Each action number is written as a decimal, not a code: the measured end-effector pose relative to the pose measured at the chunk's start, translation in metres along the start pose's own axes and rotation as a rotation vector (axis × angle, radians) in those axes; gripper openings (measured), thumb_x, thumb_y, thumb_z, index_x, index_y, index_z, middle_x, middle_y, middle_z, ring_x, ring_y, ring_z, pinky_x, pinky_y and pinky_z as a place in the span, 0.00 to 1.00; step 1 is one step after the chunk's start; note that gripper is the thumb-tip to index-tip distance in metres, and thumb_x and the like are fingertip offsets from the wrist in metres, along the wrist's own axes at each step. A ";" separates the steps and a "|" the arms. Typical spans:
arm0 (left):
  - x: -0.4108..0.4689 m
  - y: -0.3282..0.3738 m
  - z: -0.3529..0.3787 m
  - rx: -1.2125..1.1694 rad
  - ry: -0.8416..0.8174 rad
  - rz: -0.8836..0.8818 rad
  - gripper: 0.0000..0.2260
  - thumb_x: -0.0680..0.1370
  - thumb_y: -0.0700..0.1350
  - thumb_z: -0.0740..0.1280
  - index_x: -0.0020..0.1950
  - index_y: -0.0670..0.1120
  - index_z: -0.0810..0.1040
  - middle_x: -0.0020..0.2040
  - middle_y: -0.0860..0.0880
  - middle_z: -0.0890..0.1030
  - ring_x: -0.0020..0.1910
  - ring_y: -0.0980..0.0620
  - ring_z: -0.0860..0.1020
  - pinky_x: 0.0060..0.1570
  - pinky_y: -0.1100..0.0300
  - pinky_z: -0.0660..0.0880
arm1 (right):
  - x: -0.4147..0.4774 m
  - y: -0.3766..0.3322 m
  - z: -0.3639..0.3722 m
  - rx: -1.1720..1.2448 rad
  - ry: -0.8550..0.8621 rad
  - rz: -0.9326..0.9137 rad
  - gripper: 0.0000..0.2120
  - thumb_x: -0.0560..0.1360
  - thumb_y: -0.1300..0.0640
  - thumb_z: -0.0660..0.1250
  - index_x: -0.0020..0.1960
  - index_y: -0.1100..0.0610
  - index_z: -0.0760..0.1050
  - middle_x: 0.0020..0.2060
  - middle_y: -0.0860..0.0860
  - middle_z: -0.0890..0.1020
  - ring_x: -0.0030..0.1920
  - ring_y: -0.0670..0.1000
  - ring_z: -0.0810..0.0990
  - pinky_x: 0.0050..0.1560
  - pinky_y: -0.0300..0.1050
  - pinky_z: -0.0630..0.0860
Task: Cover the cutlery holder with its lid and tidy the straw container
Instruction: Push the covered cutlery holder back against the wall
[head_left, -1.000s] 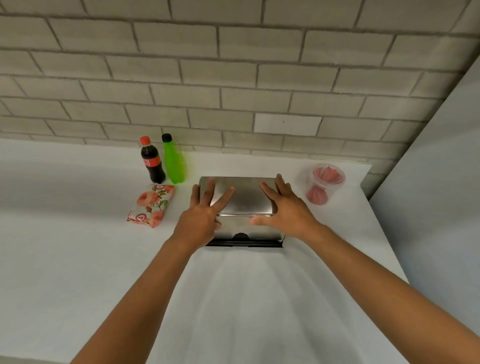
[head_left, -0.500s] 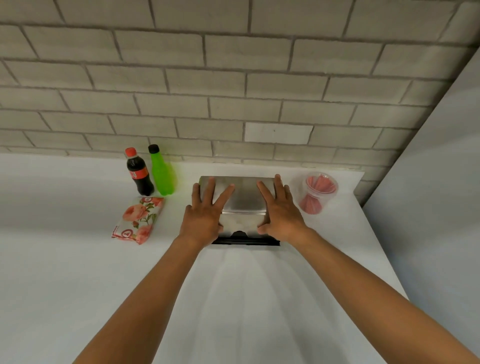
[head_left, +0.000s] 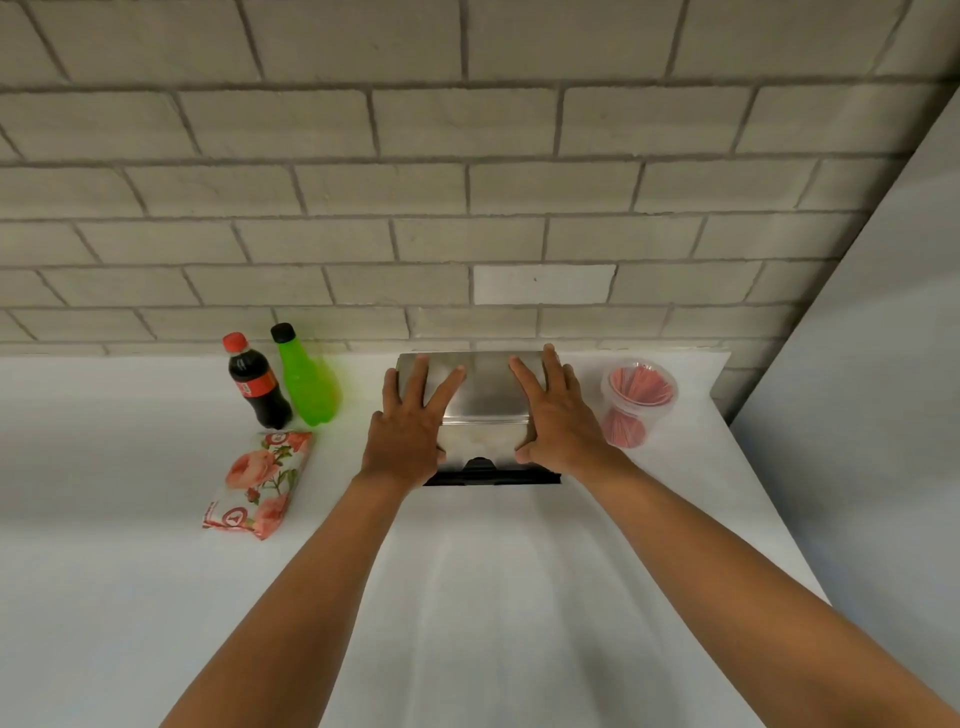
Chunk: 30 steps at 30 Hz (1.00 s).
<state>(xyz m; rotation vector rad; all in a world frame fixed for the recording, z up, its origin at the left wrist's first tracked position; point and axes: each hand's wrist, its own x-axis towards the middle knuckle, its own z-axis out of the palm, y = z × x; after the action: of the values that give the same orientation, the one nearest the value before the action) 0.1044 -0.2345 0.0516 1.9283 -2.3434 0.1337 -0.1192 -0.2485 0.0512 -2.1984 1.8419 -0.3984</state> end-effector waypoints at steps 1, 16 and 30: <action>0.003 0.000 0.000 -0.004 0.002 0.001 0.55 0.70 0.48 0.82 0.86 0.61 0.48 0.86 0.43 0.52 0.81 0.28 0.56 0.52 0.44 0.83 | 0.002 0.000 0.000 0.000 0.003 0.000 0.66 0.65 0.58 0.84 0.84 0.39 0.39 0.82 0.50 0.30 0.82 0.62 0.38 0.67 0.54 0.73; 0.032 -0.005 0.007 -0.049 0.019 0.013 0.55 0.69 0.45 0.81 0.86 0.62 0.49 0.86 0.44 0.53 0.81 0.30 0.56 0.52 0.42 0.84 | 0.028 0.005 -0.001 -0.035 0.007 0.019 0.66 0.65 0.57 0.84 0.84 0.39 0.39 0.82 0.50 0.31 0.83 0.64 0.40 0.68 0.55 0.74; 0.037 -0.007 0.010 -0.062 0.049 0.022 0.56 0.68 0.45 0.82 0.86 0.61 0.51 0.86 0.43 0.53 0.81 0.29 0.56 0.51 0.41 0.84 | 0.032 0.006 -0.001 -0.032 0.022 0.009 0.65 0.65 0.55 0.84 0.84 0.40 0.40 0.83 0.52 0.33 0.83 0.65 0.42 0.69 0.57 0.73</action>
<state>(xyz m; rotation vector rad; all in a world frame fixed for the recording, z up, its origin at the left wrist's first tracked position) 0.1041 -0.2735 0.0468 1.8505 -2.3097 0.1078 -0.1200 -0.2815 0.0512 -2.2144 1.8819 -0.3957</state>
